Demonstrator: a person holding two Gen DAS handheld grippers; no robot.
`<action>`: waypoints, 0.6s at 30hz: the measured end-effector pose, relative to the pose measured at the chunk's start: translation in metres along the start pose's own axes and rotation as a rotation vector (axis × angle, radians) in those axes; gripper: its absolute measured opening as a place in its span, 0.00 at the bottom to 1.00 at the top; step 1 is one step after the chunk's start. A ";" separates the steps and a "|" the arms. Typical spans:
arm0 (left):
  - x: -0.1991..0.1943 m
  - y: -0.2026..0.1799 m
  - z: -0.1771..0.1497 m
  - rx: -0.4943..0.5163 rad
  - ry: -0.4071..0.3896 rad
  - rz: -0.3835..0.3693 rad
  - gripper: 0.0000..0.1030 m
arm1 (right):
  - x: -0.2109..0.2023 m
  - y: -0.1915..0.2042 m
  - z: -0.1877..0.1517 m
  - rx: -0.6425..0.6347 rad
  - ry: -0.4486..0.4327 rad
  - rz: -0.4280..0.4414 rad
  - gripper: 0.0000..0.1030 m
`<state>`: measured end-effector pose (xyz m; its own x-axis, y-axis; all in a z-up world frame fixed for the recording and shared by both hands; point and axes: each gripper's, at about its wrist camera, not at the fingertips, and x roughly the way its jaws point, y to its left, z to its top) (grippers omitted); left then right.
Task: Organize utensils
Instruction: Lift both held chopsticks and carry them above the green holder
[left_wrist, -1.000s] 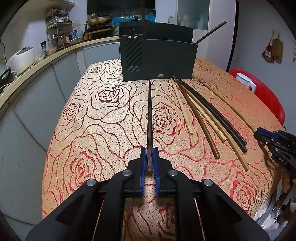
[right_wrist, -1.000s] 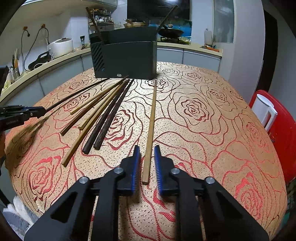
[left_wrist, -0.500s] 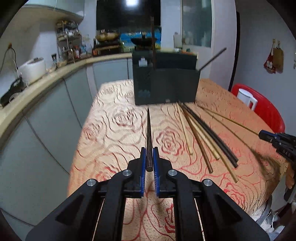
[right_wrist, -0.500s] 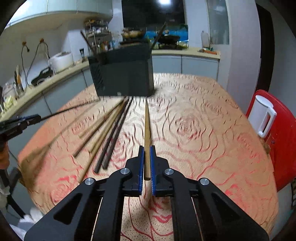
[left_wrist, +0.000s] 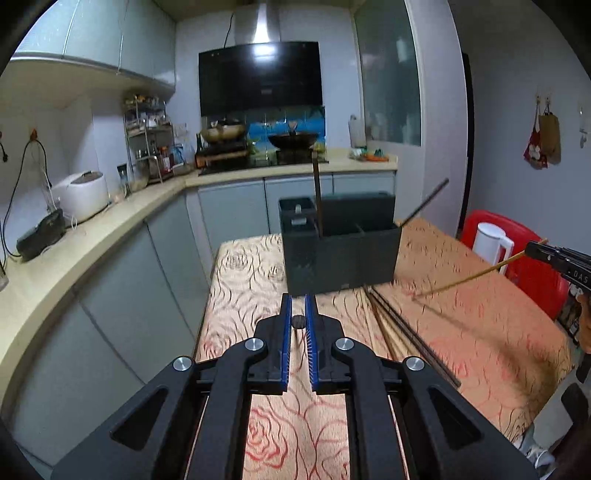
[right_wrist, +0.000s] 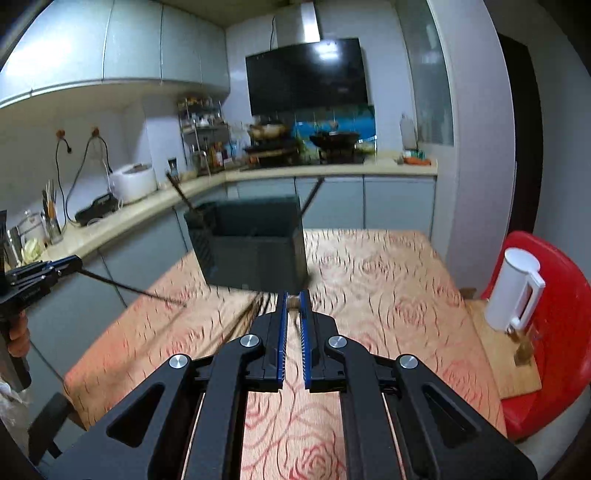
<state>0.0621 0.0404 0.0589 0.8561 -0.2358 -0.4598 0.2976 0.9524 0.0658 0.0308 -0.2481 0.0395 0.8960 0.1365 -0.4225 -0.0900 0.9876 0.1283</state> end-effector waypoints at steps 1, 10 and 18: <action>0.000 0.000 0.006 0.003 -0.008 0.000 0.07 | -0.001 0.000 0.003 0.000 -0.008 0.003 0.07; 0.007 -0.003 0.044 0.032 -0.045 -0.005 0.07 | 0.013 0.005 0.040 -0.008 -0.046 0.031 0.07; 0.010 0.000 0.062 0.043 -0.051 -0.012 0.07 | 0.021 0.005 0.065 -0.003 -0.041 0.053 0.07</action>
<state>0.0970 0.0259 0.1094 0.8724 -0.2576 -0.4153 0.3251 0.9405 0.0994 0.0777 -0.2452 0.0895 0.9068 0.1856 -0.3784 -0.1393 0.9793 0.1466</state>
